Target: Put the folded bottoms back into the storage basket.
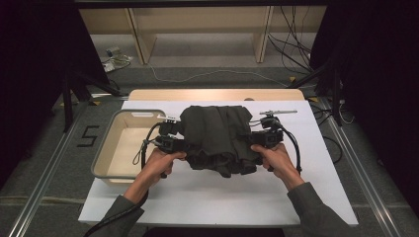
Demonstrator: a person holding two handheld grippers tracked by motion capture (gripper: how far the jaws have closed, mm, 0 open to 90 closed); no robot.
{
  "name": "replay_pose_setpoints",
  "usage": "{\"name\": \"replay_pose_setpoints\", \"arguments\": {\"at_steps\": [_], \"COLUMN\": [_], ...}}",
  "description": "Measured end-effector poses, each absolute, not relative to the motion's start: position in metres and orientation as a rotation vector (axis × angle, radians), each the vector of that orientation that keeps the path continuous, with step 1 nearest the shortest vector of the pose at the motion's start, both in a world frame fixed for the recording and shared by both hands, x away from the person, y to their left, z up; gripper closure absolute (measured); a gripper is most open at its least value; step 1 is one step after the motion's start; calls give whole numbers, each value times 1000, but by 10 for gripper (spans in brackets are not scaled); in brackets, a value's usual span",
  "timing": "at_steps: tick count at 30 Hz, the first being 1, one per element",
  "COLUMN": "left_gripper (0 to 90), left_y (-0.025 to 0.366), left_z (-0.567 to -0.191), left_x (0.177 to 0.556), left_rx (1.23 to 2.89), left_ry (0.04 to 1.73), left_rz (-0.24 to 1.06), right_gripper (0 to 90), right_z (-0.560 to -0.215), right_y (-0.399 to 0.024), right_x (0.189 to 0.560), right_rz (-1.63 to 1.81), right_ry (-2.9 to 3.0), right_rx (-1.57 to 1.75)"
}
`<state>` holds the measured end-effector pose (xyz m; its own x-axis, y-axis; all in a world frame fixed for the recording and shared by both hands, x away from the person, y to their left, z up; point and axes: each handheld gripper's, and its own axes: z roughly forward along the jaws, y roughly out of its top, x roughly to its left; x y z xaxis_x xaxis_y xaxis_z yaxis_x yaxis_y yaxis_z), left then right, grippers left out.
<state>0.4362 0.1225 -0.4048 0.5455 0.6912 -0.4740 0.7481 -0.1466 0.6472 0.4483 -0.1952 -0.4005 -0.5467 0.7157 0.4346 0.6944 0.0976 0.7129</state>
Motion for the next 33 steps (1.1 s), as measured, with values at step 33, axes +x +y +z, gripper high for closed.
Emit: {"name": "replay_pose_setpoints", "arguments": {"at_steps": [33], "left_gripper": [712], "left_y": [162], "left_z": [-369], "left_x": [423], "left_rx": [1873], "left_ry": [1144], "left_rz": [-3], "right_gripper": [817], "right_z": [-370], "right_y": [-159], "right_x": [438], "right_rz": [1550], "right_ry": [2298], "right_rx": [1386]}}
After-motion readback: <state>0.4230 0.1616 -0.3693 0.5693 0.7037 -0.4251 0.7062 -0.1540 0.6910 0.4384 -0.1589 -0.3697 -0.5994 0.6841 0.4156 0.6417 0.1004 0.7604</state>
